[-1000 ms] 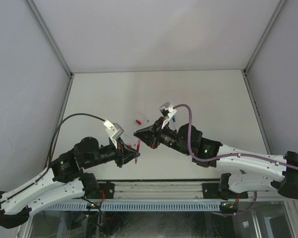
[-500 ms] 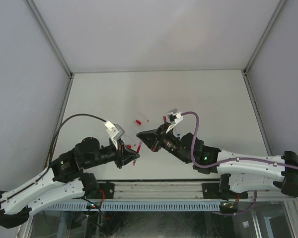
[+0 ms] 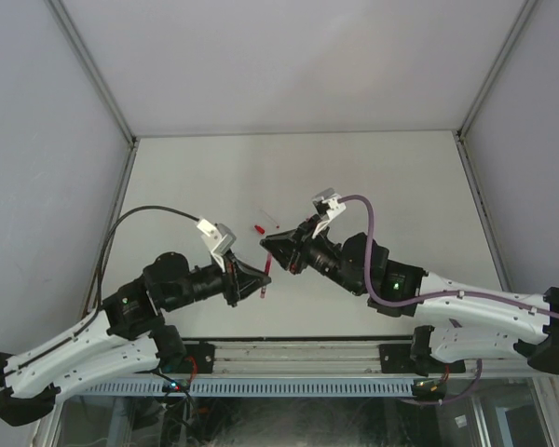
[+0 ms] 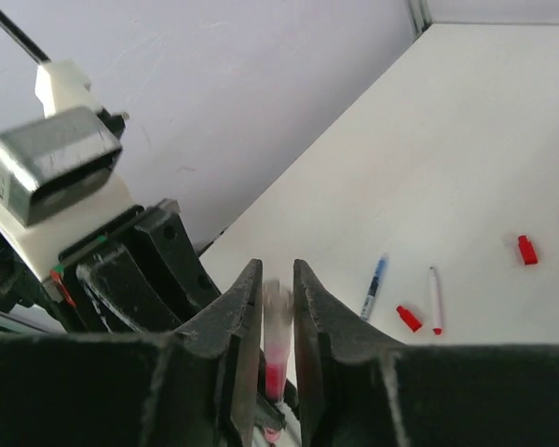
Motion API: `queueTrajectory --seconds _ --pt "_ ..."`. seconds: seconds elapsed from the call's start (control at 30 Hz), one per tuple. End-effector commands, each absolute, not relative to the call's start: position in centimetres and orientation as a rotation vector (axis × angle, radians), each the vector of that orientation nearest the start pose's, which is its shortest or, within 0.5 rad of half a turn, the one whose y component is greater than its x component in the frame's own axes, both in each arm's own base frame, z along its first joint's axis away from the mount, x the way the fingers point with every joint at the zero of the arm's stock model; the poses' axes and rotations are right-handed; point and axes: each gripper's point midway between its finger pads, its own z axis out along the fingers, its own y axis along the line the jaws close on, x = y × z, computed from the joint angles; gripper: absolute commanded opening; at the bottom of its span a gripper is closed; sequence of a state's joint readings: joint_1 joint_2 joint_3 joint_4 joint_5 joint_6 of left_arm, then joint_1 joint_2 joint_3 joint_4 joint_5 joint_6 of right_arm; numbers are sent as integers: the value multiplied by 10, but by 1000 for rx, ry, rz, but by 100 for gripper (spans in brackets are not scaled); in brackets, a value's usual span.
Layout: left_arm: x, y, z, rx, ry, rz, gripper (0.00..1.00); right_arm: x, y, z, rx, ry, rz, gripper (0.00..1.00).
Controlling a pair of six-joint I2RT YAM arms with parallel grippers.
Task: Insert the pens into the pen caps
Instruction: Press the pen cap onto the pen, then place the pen at the center of the board.
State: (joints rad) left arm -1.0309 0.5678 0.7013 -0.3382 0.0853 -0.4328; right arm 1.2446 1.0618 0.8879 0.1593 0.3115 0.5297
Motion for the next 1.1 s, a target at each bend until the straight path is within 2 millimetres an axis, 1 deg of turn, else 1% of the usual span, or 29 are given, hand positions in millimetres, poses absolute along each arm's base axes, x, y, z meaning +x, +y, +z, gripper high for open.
queueTrajectory --seconds 0.0,0.13,0.2,0.27,0.37,0.53,0.8,0.83,0.87,0.9,1.07 --pt "132 -245 353 465 1511 -1152 0 147 356 331 -478 1658 1116 25" --pt "134 -246 338 468 1546 -1135 0 153 342 363 -441 1573 1112 41" --pt "135 -245 333 467 1560 -1122 0 155 333 373 -418 1545 1104 48" --pt "137 -244 329 463 1572 -1109 0 156 324 378 -394 1538 1088 53" --pt "139 -242 324 454 1587 -1091 0 158 314 376 -378 1548 1059 59" --pt "142 -241 321 438 1607 -1072 0 159 304 358 -350 1600 1032 65" --pt "146 -237 321 410 1611 -1051 0 157 284 323 -266 1681 1020 70" --pt "146 -237 322 409 1610 -1051 0 156 282 318 -257 1694 1018 72" --pt "146 -237 322 409 1610 -1050 0 155 281 315 -253 1702 1019 76" --pt "146 -237 322 408 1610 -1052 0 155 280 311 -250 1713 1019 78" --pt "147 -237 322 402 1613 -1051 0 149 284 297 -248 1753 1027 81"
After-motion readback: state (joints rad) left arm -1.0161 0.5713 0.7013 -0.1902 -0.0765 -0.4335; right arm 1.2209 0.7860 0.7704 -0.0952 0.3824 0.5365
